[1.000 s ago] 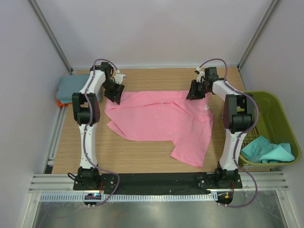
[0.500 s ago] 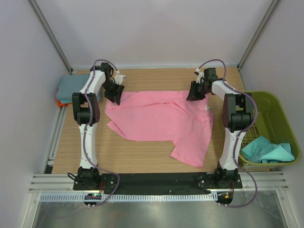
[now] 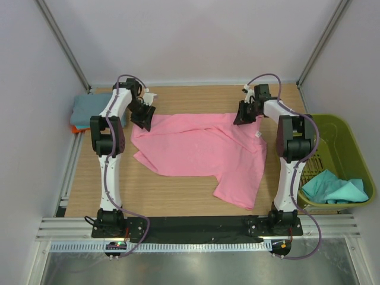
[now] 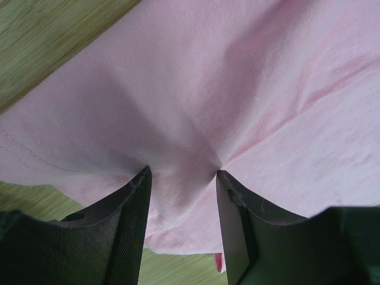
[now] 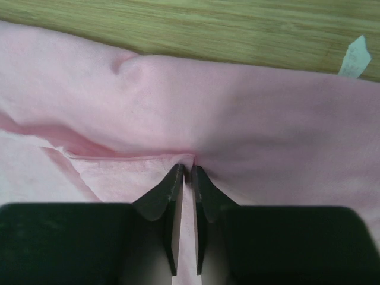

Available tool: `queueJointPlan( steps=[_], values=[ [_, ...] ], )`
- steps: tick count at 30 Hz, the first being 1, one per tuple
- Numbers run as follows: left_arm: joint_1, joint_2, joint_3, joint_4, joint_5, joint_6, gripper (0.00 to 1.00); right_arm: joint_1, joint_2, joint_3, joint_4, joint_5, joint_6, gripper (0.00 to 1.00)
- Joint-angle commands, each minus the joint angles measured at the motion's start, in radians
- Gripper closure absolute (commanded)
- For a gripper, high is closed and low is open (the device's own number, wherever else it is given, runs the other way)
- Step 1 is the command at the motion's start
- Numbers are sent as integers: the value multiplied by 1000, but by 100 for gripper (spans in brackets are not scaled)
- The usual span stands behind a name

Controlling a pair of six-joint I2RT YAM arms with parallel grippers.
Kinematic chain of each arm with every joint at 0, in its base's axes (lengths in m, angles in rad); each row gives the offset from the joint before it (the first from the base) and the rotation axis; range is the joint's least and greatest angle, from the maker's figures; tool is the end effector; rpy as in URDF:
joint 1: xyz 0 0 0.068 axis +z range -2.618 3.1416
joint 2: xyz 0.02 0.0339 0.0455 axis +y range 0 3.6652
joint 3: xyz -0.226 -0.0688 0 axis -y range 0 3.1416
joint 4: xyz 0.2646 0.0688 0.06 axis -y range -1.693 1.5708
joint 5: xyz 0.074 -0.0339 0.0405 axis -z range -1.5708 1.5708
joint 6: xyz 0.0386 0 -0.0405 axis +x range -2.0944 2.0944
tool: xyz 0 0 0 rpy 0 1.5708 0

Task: Fold and stack the t-shirts
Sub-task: Fold the tshirt

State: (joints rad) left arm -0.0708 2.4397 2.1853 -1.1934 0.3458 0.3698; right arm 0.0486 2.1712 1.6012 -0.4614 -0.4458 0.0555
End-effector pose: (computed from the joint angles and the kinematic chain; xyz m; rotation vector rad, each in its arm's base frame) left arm 0.4752 -0.0468 0.1414 0.6713 2.8537 -0.4794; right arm 0.4574 0.0389 0.1143 -0.1517 2.5620 0.6166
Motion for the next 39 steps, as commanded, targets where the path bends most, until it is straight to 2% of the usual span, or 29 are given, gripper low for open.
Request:
queueJointPlan(
  steps=[1, 3, 5, 14, 20, 30, 31, 34, 37, 39],
  values=[
    [6, 1, -5, 0, 33, -12, 51, -1, 9, 43, 21, -4, 6, 84],
    [5, 2, -7, 3, 35, -12, 51, 0, 6, 42, 20, -2, 4, 95],
    [5, 4, -6, 5, 38, -12, 51, -1, -7, 37, 18, -1, 4, 99],
    [6, 2, -4, 18, 48, -11, 52, 19, -180, -58, -39, -20, 58, 99],
    [5, 16, 8, 31, 55, -11, 52, 121, -287, -210, -65, -33, 51, 99],
    [6, 19, 30, 23, 47, 4, 52, 151, -307, -214, -155, -51, 40, 99],
    [6, 19, 31, 25, 42, 6, 51, 152, -315, -236, -157, -48, 40, 98],
    [6, 19, 36, 32, 41, 0, 52, 155, -347, -264, -164, -48, 33, 85],
    [5, 19, 34, 37, 50, -15, 52, 155, -372, -280, -166, -54, 27, 86],
    [6, 19, 33, 35, 53, -14, 51, 155, -386, -293, -164, -54, 20, 81]
  ],
)
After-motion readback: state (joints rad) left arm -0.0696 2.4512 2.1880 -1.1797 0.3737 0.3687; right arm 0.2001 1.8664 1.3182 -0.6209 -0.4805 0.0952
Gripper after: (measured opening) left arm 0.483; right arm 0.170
